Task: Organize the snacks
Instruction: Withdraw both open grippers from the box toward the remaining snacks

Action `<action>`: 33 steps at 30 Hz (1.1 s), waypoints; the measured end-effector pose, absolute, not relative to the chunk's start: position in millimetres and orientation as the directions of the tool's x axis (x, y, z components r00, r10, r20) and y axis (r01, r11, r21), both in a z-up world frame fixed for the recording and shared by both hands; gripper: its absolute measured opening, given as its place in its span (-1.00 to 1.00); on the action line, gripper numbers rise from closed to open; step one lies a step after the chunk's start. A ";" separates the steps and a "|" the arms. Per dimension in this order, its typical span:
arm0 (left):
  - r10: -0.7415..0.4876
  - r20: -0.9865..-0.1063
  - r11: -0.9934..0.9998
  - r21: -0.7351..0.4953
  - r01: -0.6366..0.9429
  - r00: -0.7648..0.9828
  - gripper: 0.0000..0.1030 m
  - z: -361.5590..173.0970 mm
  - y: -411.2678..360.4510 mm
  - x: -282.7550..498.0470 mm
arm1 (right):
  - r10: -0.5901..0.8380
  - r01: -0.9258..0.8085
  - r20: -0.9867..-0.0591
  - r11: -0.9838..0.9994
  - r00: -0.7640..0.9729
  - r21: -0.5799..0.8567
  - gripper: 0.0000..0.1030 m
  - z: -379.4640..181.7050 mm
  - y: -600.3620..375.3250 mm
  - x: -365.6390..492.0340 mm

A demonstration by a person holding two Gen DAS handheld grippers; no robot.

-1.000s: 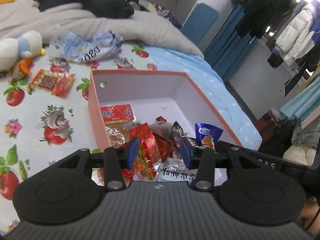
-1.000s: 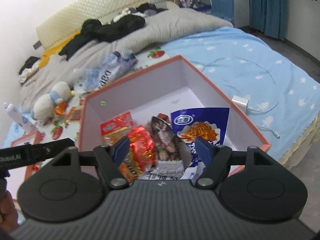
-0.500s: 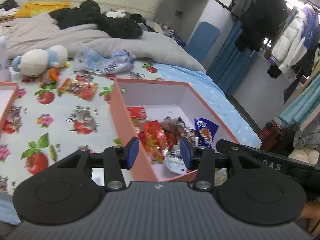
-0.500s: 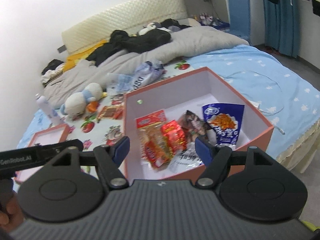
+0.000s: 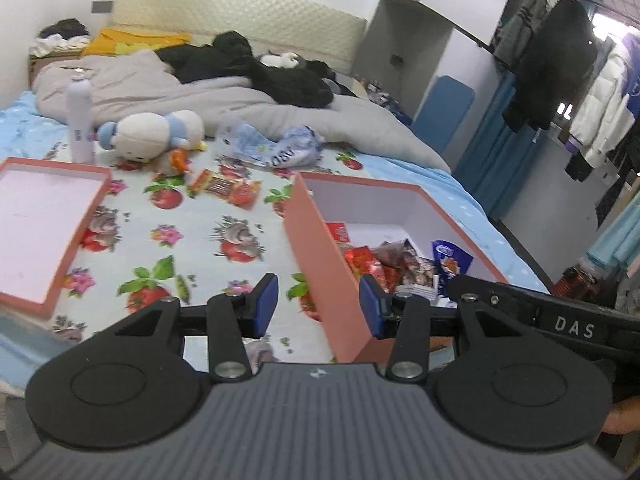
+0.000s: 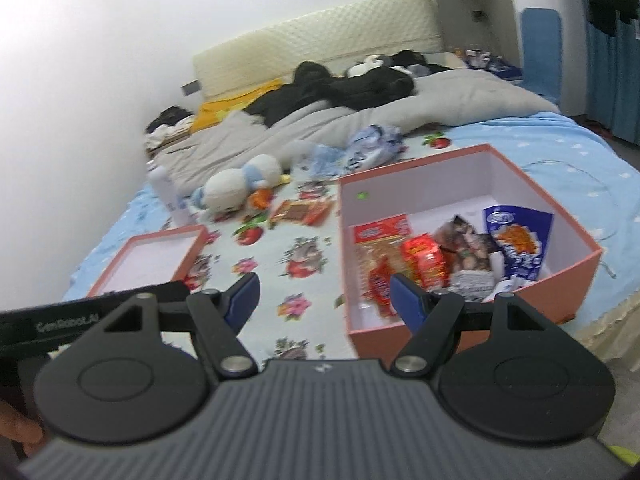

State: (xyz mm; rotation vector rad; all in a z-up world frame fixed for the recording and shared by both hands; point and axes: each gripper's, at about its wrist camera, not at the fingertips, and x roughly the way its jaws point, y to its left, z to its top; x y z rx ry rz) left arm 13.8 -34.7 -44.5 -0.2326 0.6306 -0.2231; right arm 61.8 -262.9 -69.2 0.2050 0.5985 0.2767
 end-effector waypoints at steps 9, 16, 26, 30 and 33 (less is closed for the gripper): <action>-0.202 -0.541 0.961 -0.268 0.060 0.817 -0.02 -38.6 -3.9 -9.9 | 0.399 -0.297 -0.491 0.915 0.774 0.274 0.43 -69.1 -236.9 44.9; -0.169 -0.553 0.963 -0.268 0.018 0.816 -0.02 -36.9 14.0 5.8 | 0.425 -0.322 -0.505 0.904 0.751 0.282 0.43 -74.8 -216.7 55.7; -0.156 -0.580 0.959 -0.282 -0.018 0.800 -0.02 -44.5 35.0 54.5 | 0.409 -0.279 -0.516 0.908 0.752 0.314 0.43 -73.9 -214.6 85.5; -0.142 -0.585 0.956 -0.292 -0.043 0.799 0.08 -48.0 44.5 75.5 | 0.405 -0.277 -0.524 0.911 0.750 0.307 0.43 -74.8 -212.6 103.5; -0.132 -0.594 0.954 -0.294 -0.061 0.794 0.13 -52.6 51.6 93.4 | 0.405 -0.278 -0.532 0.911 0.744 0.305 0.43 -77.8 -209.9 119.1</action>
